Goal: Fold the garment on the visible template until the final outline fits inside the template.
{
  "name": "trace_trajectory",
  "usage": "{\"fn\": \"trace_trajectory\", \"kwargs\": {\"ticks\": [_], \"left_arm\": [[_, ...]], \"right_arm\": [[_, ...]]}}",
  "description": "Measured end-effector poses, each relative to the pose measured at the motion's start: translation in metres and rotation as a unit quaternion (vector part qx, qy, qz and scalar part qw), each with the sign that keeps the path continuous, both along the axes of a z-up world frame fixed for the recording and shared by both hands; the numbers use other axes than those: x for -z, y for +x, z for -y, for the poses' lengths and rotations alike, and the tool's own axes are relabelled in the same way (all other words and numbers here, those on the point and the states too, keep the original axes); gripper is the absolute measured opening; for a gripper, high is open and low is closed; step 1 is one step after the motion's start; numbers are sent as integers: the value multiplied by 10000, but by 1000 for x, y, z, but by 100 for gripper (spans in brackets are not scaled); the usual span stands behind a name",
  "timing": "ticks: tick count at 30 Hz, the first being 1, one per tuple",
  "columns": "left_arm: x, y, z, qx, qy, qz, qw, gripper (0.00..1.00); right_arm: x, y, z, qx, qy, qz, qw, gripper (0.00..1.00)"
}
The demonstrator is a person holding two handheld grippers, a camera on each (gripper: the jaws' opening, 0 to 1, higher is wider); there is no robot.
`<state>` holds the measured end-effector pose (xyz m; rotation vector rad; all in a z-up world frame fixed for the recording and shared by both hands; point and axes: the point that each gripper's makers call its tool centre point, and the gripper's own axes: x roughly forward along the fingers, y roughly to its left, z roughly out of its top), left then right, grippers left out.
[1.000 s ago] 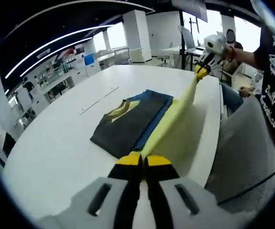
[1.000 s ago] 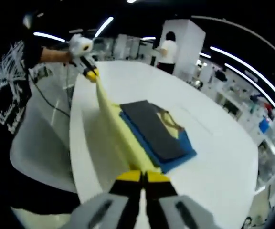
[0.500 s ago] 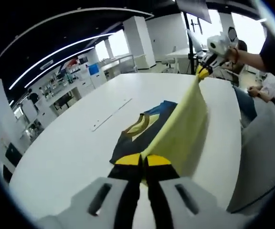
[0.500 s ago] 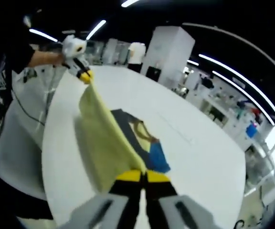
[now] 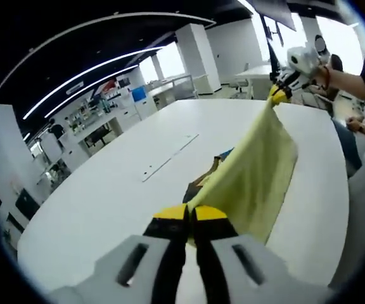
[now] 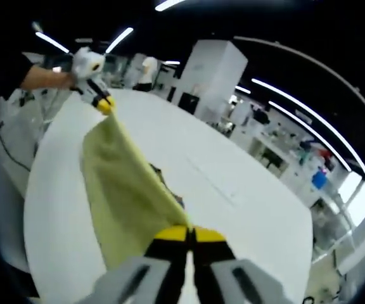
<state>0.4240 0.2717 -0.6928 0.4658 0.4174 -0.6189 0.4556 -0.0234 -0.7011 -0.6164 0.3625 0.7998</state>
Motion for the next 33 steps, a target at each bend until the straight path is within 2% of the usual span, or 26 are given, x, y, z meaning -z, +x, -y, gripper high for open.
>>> {"fn": "trace_trajectory", "kwargs": {"ticks": [4,9,18,23,27,33], "left_arm": [[9,19,-8,-71,5,-65,10000,0],[26,36,-16,-228,-32,-214,9995,0],[67,63,-25,-397,13,-566,9976,0],[91,74,-27,-415,78,-791,9960,0],[111,80,-29,-466,46,-967,9942,0],[128,87,-34,-620,49,-1093,9921,3]], "right_arm": [[9,18,-2,78,-127,31,9999,0],[21,39,-5,203,-55,-31,9998,0],[69,66,-9,458,-84,-439,9980,0],[91,77,-11,510,-67,-687,9963,0],[106,79,-13,484,-120,-867,9950,0],[122,83,-11,526,-179,-1020,9932,0]]}}
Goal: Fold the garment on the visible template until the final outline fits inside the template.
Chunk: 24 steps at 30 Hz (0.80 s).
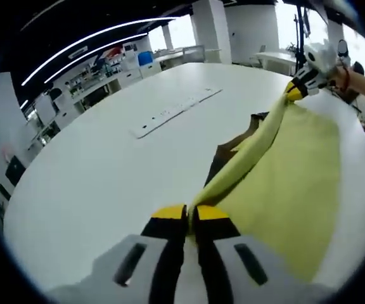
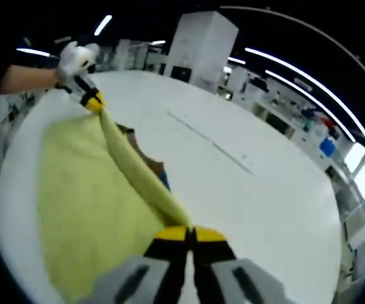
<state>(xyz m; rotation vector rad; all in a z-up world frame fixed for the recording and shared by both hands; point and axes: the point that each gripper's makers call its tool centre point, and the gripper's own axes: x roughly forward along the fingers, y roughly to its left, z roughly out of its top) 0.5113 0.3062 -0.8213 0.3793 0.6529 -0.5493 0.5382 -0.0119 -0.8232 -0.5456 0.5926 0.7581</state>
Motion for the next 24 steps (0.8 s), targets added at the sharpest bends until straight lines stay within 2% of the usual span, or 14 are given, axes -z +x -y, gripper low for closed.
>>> {"fn": "trace_trajectory", "kwargs": {"ticks": [2,7,10,12,14,17,21,24], "left_arm": [[6,1,-1,-71,-109,-115,9998,3],[13,0,-2,-33,-29,-141,9999,4],[10,-1,-6,-97,-60,-91,9999,9],[7,-2,-12,-118,12,-42,9999,13],[0,-4,-16,-123,-54,19,9999,14],[-6,-12,-19,-30,-109,55,9999,16],[-6,-22,-15,187,55,64,9998,23],[-1,-16,-16,320,446,175,9983,25]], "right_arm": [[5,1,0,8,-19,-16,10000,0],[13,2,0,27,-16,-100,9999,0],[11,1,1,64,41,-128,9999,1],[7,-1,2,45,47,-122,9999,5],[3,-5,3,-27,40,-118,9999,13],[1,-13,0,-220,-35,-151,9996,20],[8,-15,4,-397,-386,-69,9984,20],[9,-15,3,-422,-460,18,9981,20]]}}
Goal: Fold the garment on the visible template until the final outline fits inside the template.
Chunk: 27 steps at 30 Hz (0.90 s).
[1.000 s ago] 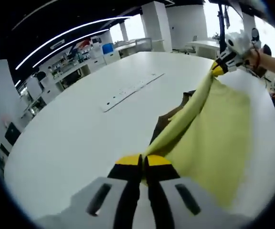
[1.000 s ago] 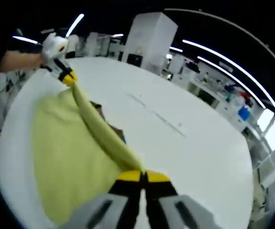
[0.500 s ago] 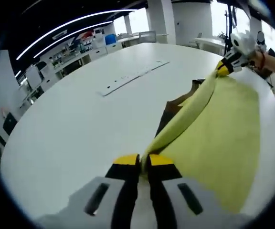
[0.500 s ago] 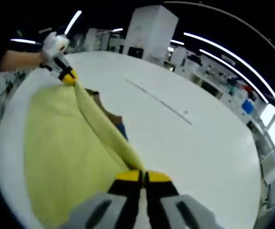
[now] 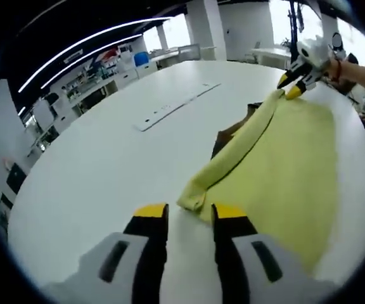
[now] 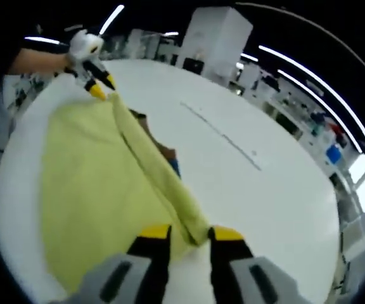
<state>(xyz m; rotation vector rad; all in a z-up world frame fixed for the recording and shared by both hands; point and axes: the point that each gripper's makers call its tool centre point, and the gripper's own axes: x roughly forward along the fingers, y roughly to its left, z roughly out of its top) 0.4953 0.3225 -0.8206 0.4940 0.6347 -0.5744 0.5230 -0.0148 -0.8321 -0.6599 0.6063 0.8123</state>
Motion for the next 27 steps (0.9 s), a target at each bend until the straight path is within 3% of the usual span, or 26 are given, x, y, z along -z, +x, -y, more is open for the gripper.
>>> {"fn": "trace_trajectory", "kwargs": {"ticks": [4,6,9,11,13,19,24,27], "left_arm": [[9,7,3,100,127,63,9998,24],[12,10,3,149,375,154,9991,21],[14,14,0,-30,274,133,9995,18],[15,19,-6,-55,636,353,9973,17],[15,23,0,-54,610,397,9973,15],[16,31,-5,-407,357,438,9976,11],[6,40,-12,-1093,-208,481,9926,16],[-1,43,-15,-1404,-577,492,9872,18]], "right_arm": [[4,3,5,-82,-328,206,9992,16],[8,5,4,-29,-287,179,9994,14],[6,10,5,122,-211,256,9994,12],[6,13,5,201,-151,253,9994,12],[7,17,6,309,-96,268,9991,10],[5,29,11,690,129,319,9970,7],[-13,43,19,1322,742,371,9877,11],[-20,51,23,1375,803,394,9865,13]]}}
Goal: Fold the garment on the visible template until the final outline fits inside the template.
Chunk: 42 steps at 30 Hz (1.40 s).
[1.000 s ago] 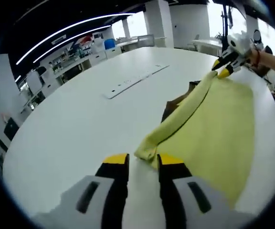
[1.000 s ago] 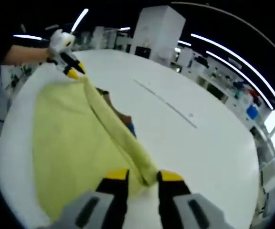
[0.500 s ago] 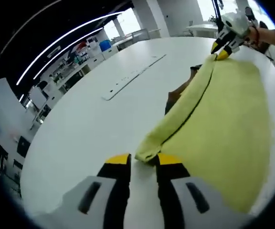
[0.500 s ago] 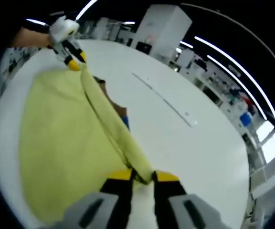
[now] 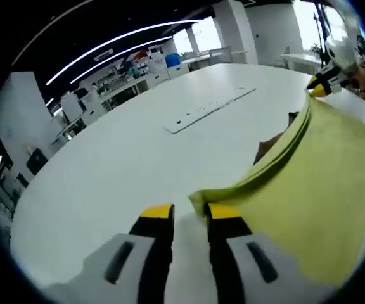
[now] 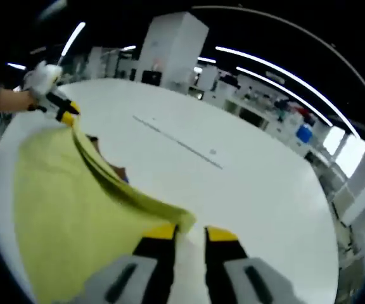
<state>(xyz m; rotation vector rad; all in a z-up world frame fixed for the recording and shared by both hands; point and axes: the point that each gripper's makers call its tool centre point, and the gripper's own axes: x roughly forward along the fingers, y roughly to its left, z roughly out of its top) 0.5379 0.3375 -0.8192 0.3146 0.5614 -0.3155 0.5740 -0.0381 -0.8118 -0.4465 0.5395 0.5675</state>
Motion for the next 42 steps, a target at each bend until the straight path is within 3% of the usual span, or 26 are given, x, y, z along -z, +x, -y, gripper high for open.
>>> {"fn": "trace_trajectory", "kwargs": {"ticks": [2,5,7,10,12,15,20,24,36,42], "left_arm": [[1,0,-7,-132,-100,-83,9998,17],[-2,-5,-8,-163,-262,-78,9995,24],[-4,-8,-4,-244,-585,-82,9980,32],[-12,-15,0,-239,-720,15,9971,40],[-15,-22,6,-232,-1084,-8,9938,49],[-20,-32,6,-204,-1182,-6,9928,60],[-31,-59,15,-30,-1520,50,9884,72],[-29,-78,19,161,-1518,0,9883,78],[-31,-139,37,583,-1337,-20,9893,74],[-24,-164,47,774,-1273,-130,9887,66]], "right_arm": [[-1,0,1,11,40,-27,10000,12],[-3,-8,0,62,177,-200,9996,18],[-2,-9,1,88,219,-295,9993,24],[2,-20,-1,102,345,-569,9977,31],[3,-29,-6,87,564,-791,9952,40],[0,-43,-11,49,687,-946,9931,51],[-3,-67,-16,53,963,-1226,9878,54],[-7,-90,-20,-7,1089,-1406,9841,54],[-21,-149,-24,-165,1168,-1510,9815,51],[-14,-171,-21,-240,1150,-1373,9835,45]]}}
